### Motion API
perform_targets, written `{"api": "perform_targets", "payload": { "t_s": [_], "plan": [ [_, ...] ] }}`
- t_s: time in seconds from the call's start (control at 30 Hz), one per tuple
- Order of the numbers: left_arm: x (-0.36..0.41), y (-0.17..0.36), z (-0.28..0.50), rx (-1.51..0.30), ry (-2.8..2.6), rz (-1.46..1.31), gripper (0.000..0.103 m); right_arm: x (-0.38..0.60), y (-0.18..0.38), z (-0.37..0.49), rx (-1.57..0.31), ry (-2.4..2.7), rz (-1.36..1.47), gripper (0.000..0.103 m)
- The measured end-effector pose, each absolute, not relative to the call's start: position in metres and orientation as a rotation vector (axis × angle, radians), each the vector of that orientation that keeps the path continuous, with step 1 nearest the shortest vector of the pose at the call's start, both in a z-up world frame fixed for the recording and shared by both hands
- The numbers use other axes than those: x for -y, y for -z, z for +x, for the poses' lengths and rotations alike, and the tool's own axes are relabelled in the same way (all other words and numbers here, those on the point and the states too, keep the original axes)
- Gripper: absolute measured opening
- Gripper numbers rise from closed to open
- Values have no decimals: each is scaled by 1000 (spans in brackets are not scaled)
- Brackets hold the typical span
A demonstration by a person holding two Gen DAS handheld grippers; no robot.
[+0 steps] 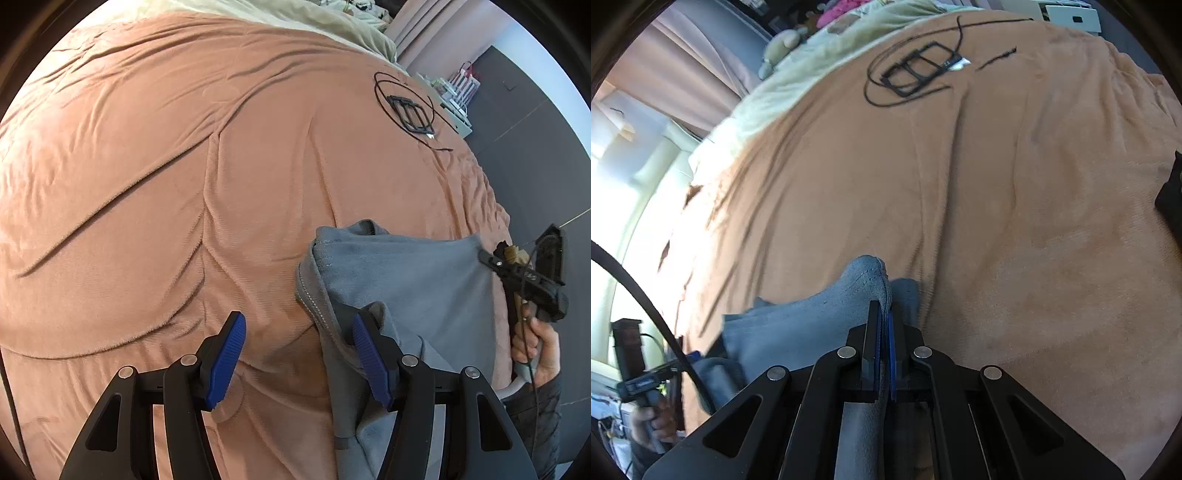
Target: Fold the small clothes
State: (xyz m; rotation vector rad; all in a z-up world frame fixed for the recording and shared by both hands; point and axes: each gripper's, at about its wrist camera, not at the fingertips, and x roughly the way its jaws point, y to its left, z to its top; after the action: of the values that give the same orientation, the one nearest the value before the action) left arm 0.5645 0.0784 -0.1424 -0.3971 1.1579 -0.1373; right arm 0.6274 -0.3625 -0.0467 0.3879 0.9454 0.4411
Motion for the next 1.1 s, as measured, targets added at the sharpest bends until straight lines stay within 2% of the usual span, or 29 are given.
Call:
{"api": "perform_targets", "payload": {
  "t_s": [0.17, 0.3, 0.33, 0.4, 0.6, 0.67, 0.77, 0.8, 0.83, 1.1],
  "plan": [
    [-82, 137, 557, -1151, 133, -410, 62, 351, 56, 632, -1012, -418, 413, 5],
    [-86, 132, 546, -1136, 138, -440, 63, 360, 38, 614, -983, -422, 399, 37],
    [-86, 131, 543, -1132, 140, -452, 63, 363, 35, 608, -973, -419, 394, 40],
    [-84, 130, 539, -1129, 146, -467, 64, 364, 31, 596, -971, -428, 382, 40],
    [-73, 132, 519, -1130, 178, -493, 64, 359, 37, 562, -1012, -464, 279, 40],
    [-69, 134, 512, -1134, 186, -498, 64, 355, 38, 556, -1016, -472, 257, 36],
    [-63, 140, 503, -1146, 195, -507, 64, 350, 45, 553, -1053, -467, 233, 18],
    [-60, 142, 500, -1151, 197, -507, 64, 348, 47, 554, -1071, -456, 224, 6],
    [-58, 145, 496, -1157, 198, -506, 64, 349, 47, 554, -1077, -451, 220, 2],
    [-51, 154, 477, -1174, 203, -514, 64, 359, 45, 544, -1053, -378, 222, 0]
  ]
}}
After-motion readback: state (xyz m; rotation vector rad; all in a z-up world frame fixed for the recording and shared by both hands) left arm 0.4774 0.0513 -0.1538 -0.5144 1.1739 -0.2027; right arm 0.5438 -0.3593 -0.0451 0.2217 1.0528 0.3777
